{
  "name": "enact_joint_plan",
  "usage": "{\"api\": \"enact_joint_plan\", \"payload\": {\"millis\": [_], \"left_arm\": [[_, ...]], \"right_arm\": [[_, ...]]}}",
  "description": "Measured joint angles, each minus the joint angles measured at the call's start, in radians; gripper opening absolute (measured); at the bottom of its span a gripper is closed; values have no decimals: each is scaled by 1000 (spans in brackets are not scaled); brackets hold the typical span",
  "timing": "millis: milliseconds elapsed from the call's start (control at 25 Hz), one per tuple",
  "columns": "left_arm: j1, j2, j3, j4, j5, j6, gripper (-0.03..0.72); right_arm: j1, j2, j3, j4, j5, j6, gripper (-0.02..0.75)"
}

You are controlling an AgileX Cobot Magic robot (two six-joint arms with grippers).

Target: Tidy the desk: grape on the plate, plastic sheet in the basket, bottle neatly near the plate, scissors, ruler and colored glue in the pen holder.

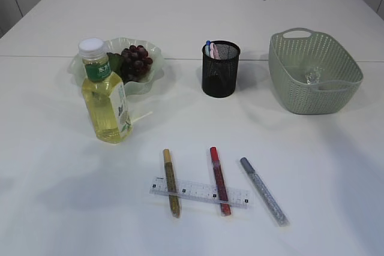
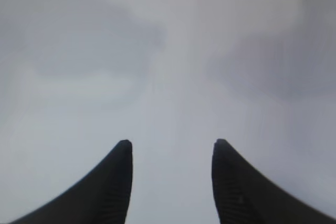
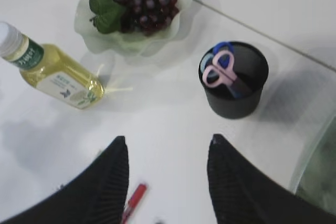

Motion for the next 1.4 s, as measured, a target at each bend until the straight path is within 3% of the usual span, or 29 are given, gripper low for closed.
{"api": "enact_joint_plan", "payload": {"millis": [200,320,600,1000,1400], "left_arm": [[0,0,0,0,-47,0,361],[0,0,0,0,-87,0,361],[0,0,0,0,-99,0,360],[0,0,0,-12,-121,0,359],[0,2,0,-27,-139,0,351]], "right_arm": [[144,-8,5,-309,93,199,391],[263,-8,26,-396,103,241,391],[445,10,91,-452,105,230,390],[588,107,294,-496,83,15,390],[621,193,339,-559,-67,-46,475]]}}
